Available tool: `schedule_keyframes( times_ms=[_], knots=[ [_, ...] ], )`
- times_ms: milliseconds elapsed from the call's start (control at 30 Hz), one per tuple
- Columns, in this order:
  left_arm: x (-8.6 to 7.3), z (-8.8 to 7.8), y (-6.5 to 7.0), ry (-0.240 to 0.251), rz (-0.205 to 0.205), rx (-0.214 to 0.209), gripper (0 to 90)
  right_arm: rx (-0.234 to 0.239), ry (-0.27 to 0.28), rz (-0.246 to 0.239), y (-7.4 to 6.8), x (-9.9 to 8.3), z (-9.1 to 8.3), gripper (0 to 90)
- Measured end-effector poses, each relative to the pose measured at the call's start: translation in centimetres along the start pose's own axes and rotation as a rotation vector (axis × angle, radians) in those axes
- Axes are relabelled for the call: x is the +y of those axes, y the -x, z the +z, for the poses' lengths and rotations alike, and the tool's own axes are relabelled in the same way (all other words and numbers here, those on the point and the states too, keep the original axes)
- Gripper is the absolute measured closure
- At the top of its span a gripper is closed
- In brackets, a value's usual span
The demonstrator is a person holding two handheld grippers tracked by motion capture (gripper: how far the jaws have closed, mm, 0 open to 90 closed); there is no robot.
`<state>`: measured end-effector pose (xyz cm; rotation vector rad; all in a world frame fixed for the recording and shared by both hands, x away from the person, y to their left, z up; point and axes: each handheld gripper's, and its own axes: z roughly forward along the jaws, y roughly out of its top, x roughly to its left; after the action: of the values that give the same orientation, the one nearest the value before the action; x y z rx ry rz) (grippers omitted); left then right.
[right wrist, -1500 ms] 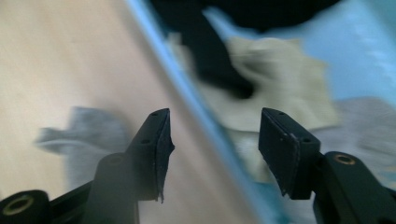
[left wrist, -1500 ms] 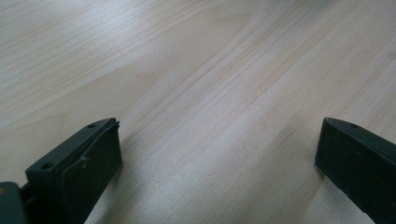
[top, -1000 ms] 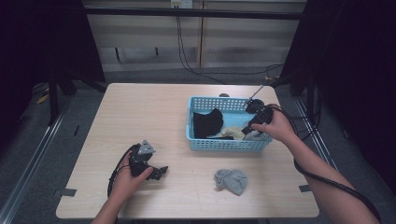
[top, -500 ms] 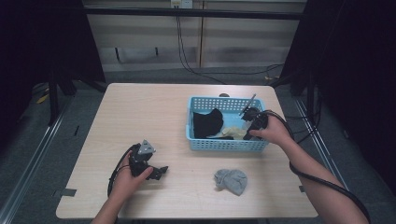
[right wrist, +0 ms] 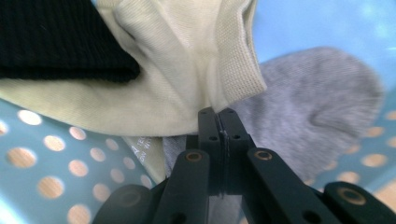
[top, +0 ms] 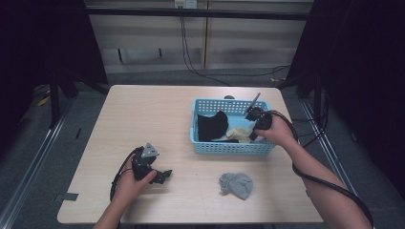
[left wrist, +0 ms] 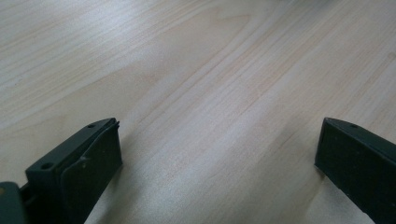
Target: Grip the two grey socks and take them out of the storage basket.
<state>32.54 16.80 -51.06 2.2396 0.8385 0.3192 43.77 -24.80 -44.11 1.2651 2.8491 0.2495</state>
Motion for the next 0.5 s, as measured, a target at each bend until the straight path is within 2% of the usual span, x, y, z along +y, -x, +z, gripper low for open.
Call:
schedule_keyframes(
  times_ms=[133, 267, 433, 500],
  knots=[
    [0.0, 0.0, 0.0, -0.001, 0.001, -0.001, 0.0, -0.018, 0.005, -0.014, 0.0, 0.4, -0.8, 89.9],
    [0.0, 0.0, 0.0, 0.0, 0.001, -0.001, 0.0, -0.015, 0.021, -0.016, -0.2, 1.0, -0.3, 90.0],
    [0.0, 0.0, 0.0, 0.0, 0.001, -0.001, 0.0, -0.013, 0.074, -0.039, -1.0, 2.1, 0.1, 90.0],
    [0.0, 0.0, 0.0, -0.001, 0.001, -0.001, 0.0, -0.014, 0.115, -0.038, -1.4, 2.6, -0.1, 90.0]
  ],
)
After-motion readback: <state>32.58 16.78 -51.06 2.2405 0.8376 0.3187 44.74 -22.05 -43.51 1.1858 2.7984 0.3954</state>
